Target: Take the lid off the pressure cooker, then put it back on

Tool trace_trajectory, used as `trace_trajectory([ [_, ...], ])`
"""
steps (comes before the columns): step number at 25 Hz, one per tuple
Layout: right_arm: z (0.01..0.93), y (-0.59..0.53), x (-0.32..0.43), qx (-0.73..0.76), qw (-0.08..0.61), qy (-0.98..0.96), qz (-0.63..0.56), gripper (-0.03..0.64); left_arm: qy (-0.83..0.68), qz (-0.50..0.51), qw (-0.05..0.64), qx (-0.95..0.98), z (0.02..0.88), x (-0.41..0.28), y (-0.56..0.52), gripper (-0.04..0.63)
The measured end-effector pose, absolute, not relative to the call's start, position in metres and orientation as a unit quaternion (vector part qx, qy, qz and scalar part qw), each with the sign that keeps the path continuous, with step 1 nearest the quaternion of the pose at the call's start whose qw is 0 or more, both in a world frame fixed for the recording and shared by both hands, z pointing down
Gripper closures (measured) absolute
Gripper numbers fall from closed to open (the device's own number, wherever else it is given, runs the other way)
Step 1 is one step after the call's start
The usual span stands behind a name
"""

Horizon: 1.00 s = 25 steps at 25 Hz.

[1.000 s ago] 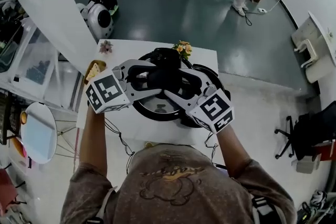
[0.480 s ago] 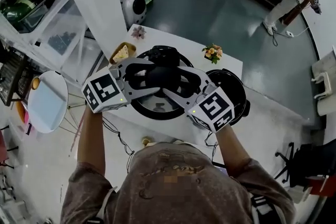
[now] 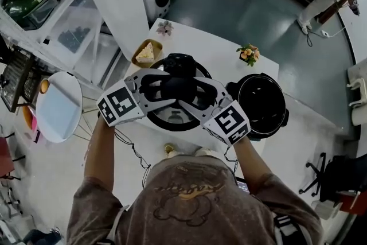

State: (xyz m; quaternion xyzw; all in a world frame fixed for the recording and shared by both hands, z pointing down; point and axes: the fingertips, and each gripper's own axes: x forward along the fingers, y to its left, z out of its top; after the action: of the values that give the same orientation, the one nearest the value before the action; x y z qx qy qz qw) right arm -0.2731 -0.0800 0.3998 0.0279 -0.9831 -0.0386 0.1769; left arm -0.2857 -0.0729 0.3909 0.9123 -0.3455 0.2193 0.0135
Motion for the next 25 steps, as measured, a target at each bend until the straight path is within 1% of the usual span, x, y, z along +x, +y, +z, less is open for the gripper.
trace_trajectory([
  [9,0.472,-0.085,-0.285,0.032,0.208,-0.977,-0.029,0.347,-0.329,0.230,0.050,0.914,0.466,-0.297,-0.079,0.337],
  [25,0.582,-0.103,-0.304,0.016,0.239,-0.971,-0.010,0.348,-0.327,0.250,0.109,0.905,0.579,-0.316,-0.098,0.336],
])
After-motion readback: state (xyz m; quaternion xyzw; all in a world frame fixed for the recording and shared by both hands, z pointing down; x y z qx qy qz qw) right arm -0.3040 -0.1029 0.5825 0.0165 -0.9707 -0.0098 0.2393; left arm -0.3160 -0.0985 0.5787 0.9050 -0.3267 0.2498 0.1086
